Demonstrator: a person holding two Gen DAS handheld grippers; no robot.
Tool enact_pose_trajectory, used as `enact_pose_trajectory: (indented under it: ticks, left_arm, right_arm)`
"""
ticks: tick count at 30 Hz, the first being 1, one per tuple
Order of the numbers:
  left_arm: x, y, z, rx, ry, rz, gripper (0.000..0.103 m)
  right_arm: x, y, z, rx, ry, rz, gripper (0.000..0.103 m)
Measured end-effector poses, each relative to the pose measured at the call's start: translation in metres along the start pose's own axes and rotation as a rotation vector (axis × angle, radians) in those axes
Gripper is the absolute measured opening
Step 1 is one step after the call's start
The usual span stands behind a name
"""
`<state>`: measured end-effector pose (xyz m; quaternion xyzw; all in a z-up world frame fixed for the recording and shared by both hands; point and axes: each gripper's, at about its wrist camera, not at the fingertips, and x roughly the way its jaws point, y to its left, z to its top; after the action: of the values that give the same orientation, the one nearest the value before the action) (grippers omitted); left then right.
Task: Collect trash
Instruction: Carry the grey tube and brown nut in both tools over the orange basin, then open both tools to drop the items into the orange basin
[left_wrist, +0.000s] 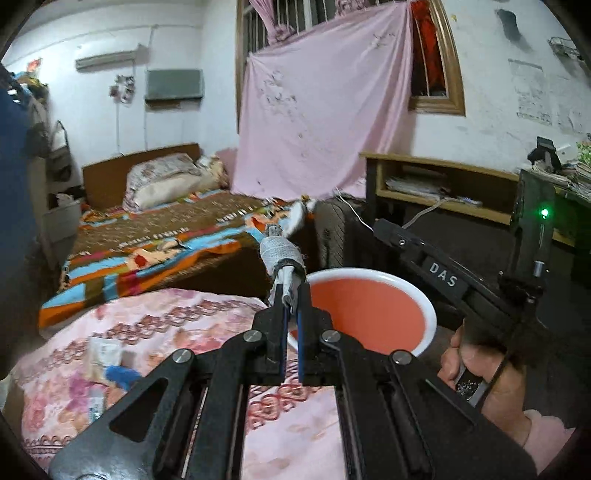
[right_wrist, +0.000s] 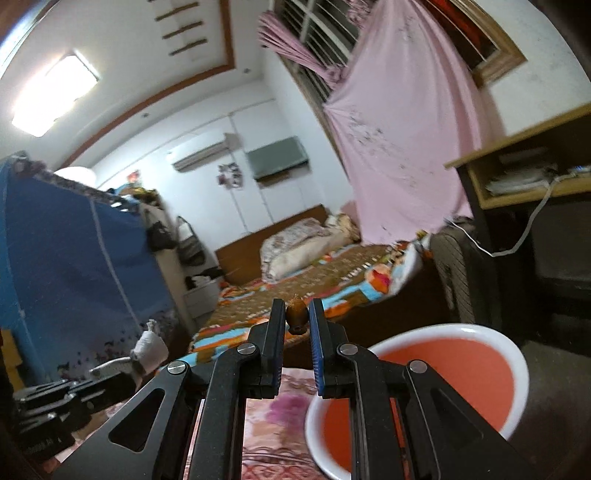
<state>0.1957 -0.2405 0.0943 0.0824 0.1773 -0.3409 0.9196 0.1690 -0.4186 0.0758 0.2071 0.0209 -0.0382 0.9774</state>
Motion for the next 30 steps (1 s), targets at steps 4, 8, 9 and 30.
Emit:
enact_pose_trajectory:
  ticks: [4, 8, 9, 30]
  left_arm:
    - [0.022, -0.007, 0.001, -0.016, 0.066, -0.029, 0.000]
    - [0.042, -0.006, 0.000, -0.060, 0.127, -0.053, 0.000]
    - [0.048, -0.004, 0.000, -0.079, 0.145, -0.066, 0.000]
    - [0.103, -0.015, 0.003, -0.201, 0.338, -0.129, 0.000]
  right_arm:
    - [0.003, -0.014, -0.003, 0.036, 0.042, -0.052, 0.011]
    - [0.006, -0.024, -0.005, 0.061, 0.071, -0.089, 0.011]
    - [0.006, -0.025, -0.005, 0.067, 0.077, -0.096, 0.011]
    - [0.018, -0.060, -0.012, 0.202, 0.194, -0.171, 0.012]
